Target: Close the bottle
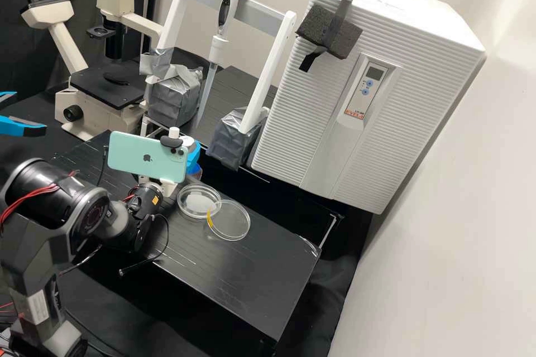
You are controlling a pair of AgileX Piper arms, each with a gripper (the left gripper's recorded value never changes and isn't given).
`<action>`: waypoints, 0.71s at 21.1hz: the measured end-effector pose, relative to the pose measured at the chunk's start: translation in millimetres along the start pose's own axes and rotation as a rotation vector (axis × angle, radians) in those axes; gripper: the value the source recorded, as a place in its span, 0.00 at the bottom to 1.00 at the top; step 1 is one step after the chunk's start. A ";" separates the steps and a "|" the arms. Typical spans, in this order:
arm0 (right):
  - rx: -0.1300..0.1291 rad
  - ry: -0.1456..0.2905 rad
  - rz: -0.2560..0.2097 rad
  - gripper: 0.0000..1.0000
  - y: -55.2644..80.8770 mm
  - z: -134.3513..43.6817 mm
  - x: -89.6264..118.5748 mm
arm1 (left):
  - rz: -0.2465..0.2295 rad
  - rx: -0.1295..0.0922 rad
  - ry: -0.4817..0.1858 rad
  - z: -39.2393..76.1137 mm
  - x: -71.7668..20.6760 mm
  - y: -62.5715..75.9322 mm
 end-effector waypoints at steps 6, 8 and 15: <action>0.054 -0.031 -0.011 0.00 -1.8 7.4 1.9 | 0.004 0.003 -0.004 0.2 1.2 1.2; 0.058 -0.033 -0.010 0.00 -1.7 8.8 2.6 | 0.003 0.004 -0.008 0.9 1.6 1.1; 0.075 -0.035 -0.008 0.00 -1.4 10.5 4.8 | 0.003 0.005 -0.015 2.1 2.3 1.1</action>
